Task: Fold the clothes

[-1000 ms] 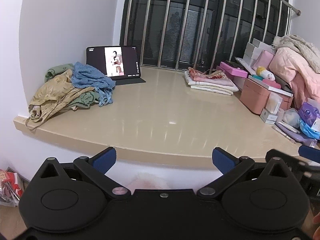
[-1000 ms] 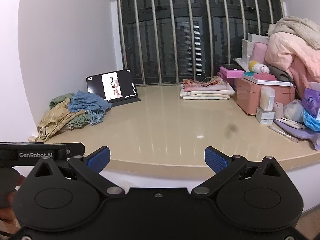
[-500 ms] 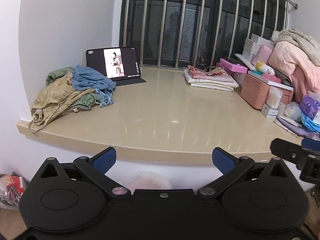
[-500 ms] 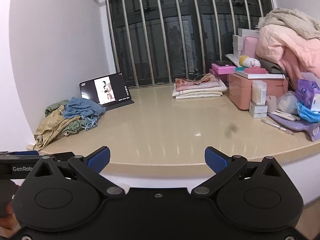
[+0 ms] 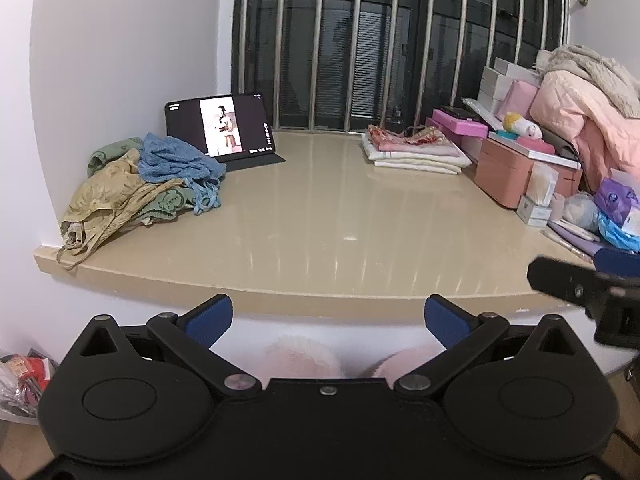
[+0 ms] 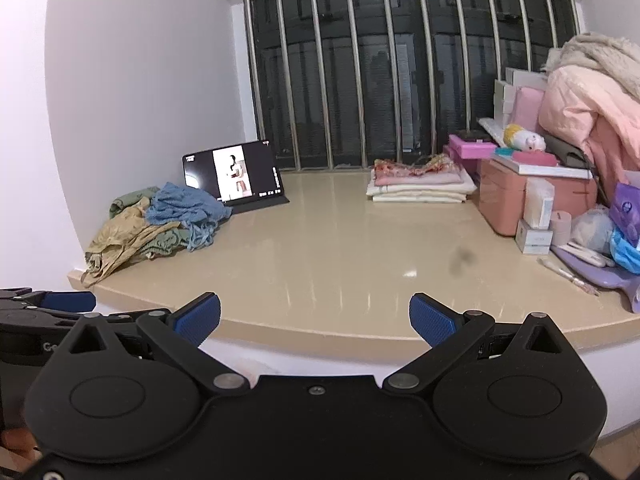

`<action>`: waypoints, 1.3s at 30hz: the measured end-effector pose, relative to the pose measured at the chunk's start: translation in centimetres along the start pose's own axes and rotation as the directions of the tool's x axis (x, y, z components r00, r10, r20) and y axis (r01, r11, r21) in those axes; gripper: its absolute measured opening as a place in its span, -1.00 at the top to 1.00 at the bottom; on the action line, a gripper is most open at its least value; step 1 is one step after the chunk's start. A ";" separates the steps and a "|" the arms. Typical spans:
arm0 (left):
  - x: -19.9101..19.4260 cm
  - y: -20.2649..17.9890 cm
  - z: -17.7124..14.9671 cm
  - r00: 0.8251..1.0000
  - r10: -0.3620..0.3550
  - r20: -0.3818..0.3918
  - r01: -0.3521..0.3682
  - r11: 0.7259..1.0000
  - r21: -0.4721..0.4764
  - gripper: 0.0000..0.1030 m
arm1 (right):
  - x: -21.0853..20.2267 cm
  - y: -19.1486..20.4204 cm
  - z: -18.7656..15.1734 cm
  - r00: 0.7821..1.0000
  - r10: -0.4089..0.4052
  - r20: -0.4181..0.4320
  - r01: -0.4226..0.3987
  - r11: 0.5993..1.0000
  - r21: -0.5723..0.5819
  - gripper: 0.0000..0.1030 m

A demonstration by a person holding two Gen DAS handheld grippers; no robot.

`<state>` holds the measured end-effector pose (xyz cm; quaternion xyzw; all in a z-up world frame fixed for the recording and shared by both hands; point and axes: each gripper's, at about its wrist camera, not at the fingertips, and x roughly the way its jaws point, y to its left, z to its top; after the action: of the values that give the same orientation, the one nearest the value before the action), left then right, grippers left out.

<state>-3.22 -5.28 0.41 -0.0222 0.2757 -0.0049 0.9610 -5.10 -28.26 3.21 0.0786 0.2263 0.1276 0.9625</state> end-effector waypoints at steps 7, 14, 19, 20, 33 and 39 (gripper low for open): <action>0.4 0.8 -0.7 1.000 0.006 -0.008 -0.006 1.000 -0.009 -1.00 | 0.2 0.9 -0.7 1.000 0.010 -0.003 -0.010 1.000 -0.018 -0.98; 0.2 1.2 -0.8 1.000 0.023 0.010 -0.023 1.000 -0.015 -1.00 | 0.8 0.9 -1.4 1.000 0.009 -0.026 -0.009 1.000 -0.013 -0.98; 0.3 1.7 -0.7 1.000 0.030 0.001 -0.030 0.999 -0.038 -1.00 | 0.8 0.7 -1.3 1.000 -0.011 -0.030 0.011 1.000 0.003 -0.98; 0.3 1.8 -0.5 1.000 0.031 0.003 -0.031 0.999 -0.039 -1.00 | 0.9 0.8 -1.3 0.999 -0.007 -0.032 0.007 1.000 0.000 -0.98; -0.6 1.2 0.0 0.996 0.040 0.076 -0.040 0.999 0.006 -1.00 | 1.0 1.5 -1.4 0.999 0.012 -0.036 -0.013 1.000 -0.024 -0.98; -0.4 1.3 -0.3 0.996 0.038 0.075 -0.039 0.999 0.009 -1.00 | 1.0 1.7 -1.7 0.999 0.015 -0.033 -0.016 0.999 -0.034 -0.98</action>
<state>-3.76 -4.02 0.34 -0.0120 0.2396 0.0129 0.9707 -5.38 -26.16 1.65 0.0617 0.2392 0.1400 0.9588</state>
